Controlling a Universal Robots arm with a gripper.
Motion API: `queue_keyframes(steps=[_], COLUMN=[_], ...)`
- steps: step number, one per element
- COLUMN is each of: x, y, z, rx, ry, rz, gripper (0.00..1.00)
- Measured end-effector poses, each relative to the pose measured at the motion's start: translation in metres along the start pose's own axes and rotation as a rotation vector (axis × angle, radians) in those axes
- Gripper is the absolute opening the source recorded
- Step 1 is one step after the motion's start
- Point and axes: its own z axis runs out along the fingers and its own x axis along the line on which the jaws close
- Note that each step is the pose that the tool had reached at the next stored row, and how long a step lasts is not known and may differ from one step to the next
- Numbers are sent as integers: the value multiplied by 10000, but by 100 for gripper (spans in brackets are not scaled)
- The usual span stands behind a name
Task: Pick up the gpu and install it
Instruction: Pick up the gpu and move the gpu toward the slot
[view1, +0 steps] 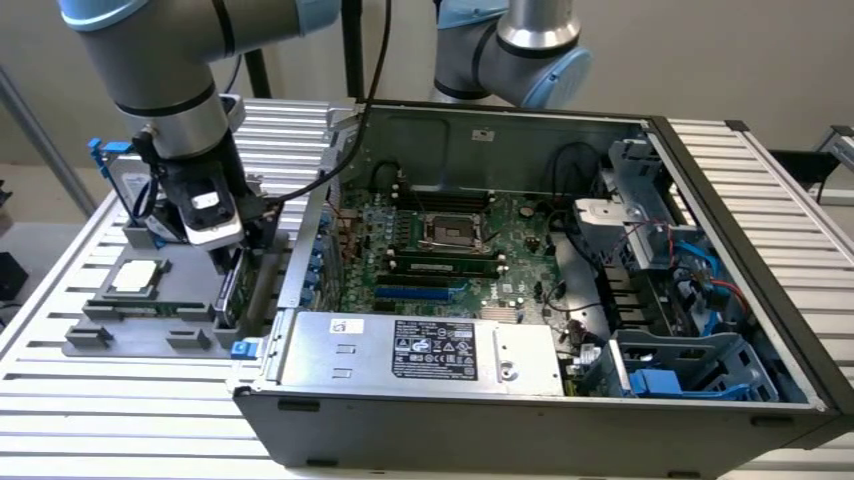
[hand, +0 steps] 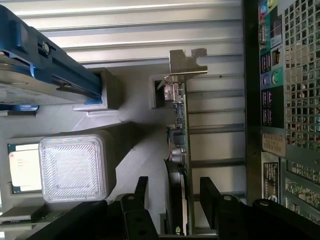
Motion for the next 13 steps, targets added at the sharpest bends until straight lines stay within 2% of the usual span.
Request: queue_keyframes(steps=[1,2,7,8,13], x=[0,-1,-4,-4,-11], y=[0,0,11,14,28], z=[4,8,18,17,17], rx=[0,0,0,2,4], ry=[0,0,-1,0,0], rz=[-1,-2,-8,-7,-13], gripper=[52,45,42,35,35])
